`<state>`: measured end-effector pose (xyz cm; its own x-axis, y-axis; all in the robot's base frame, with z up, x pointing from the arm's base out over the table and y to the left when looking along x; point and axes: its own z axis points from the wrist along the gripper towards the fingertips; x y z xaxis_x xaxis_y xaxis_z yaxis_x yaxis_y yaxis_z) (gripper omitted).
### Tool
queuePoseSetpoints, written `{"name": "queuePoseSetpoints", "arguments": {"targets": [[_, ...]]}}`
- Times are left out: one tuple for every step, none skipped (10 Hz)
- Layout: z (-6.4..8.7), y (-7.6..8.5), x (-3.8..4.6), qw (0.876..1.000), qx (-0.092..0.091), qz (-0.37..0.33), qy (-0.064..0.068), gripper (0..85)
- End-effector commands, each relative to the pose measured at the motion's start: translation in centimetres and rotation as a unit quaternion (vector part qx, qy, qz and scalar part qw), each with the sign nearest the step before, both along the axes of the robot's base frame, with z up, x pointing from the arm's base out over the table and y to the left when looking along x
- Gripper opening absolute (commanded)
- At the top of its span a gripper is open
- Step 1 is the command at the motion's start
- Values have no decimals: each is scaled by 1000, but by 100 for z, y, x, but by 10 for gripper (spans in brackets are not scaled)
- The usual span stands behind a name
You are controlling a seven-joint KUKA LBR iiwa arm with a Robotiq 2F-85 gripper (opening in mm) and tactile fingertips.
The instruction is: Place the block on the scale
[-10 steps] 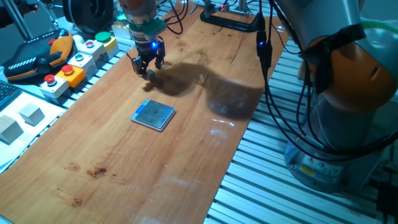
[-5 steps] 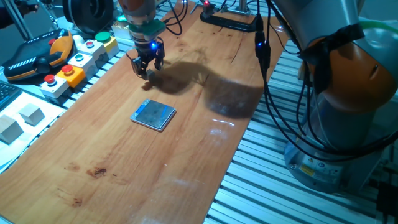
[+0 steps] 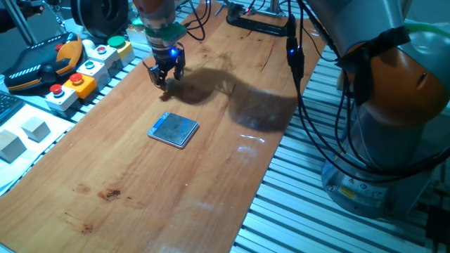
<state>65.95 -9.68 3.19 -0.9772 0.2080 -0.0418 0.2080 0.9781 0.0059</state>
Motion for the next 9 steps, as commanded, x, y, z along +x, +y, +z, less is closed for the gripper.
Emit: {"name": "queuePoseSetpoints", "arguments": {"targets": [[-8, 0, 1, 1000, 0, 0, -1, 623], [-12, 0, 2, 1000, 1, 0, -1, 613], [-11, -1, 3, 1000, 1, 1, -1, 597], [-9, -3, 3, 1000, 2, 2, 0, 563], [-3, -9, 4, 1000, 3, 4, 0, 517], [6, -21, 7, 1000, 5, 5, 1, 440], [14, -30, 10, 1000, 8, 5, 1, 367], [23, -36, 10, 1000, 10, 5, 1, 300], [40, -37, 6, 1000, 15, 3, 1, 210]]}}
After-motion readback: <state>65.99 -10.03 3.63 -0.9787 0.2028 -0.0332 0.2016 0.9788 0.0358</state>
